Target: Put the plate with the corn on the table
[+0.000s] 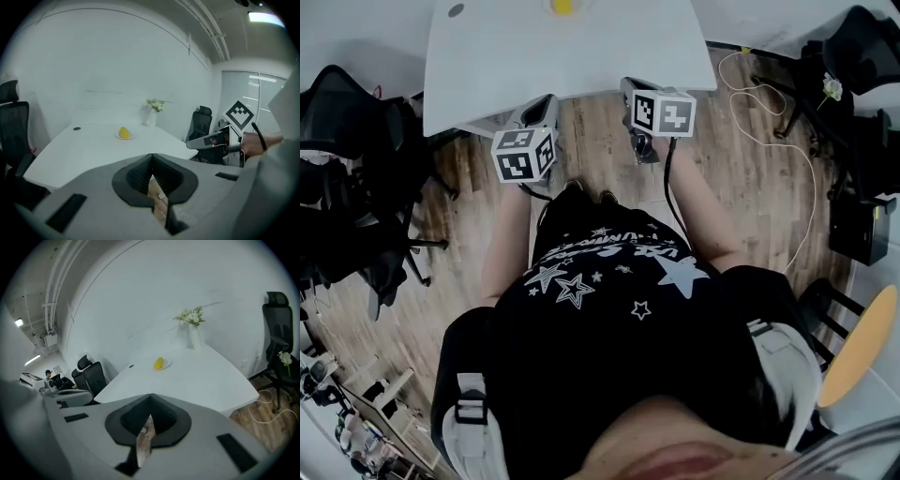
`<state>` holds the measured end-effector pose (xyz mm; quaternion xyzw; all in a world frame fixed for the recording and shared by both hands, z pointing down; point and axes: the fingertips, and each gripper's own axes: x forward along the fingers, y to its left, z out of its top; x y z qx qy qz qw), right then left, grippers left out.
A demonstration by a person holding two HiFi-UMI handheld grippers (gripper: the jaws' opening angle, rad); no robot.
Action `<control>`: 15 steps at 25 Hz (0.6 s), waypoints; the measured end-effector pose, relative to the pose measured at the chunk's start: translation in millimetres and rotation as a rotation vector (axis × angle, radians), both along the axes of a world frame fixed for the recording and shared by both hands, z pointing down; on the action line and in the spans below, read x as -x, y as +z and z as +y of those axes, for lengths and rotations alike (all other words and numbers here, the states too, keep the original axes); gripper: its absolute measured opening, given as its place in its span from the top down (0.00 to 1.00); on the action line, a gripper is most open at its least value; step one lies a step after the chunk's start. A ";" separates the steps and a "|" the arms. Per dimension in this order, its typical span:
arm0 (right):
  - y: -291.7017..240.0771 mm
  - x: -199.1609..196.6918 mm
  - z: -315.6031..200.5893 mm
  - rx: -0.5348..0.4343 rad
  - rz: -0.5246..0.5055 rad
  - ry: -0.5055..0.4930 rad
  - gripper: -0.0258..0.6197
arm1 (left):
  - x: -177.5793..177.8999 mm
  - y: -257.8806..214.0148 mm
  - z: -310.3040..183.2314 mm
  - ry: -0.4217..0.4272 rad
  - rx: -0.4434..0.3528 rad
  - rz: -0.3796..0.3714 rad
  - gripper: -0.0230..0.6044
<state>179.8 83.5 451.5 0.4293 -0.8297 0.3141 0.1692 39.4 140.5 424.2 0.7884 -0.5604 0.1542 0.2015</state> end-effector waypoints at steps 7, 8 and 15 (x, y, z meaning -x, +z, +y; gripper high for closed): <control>2.5 1.6 7.4 -0.019 0.016 -0.022 0.95 | 1.0 6.4 8.6 -0.004 0.019 -0.003 0.95; 2.3 1.7 7.2 -0.023 0.017 -0.024 0.95 | 0.7 7.2 8.5 -0.005 0.020 -0.001 0.95; -2.2 3.7 9.0 -0.073 0.047 -0.026 0.95 | -1.4 4.8 13.8 0.001 0.003 0.012 0.95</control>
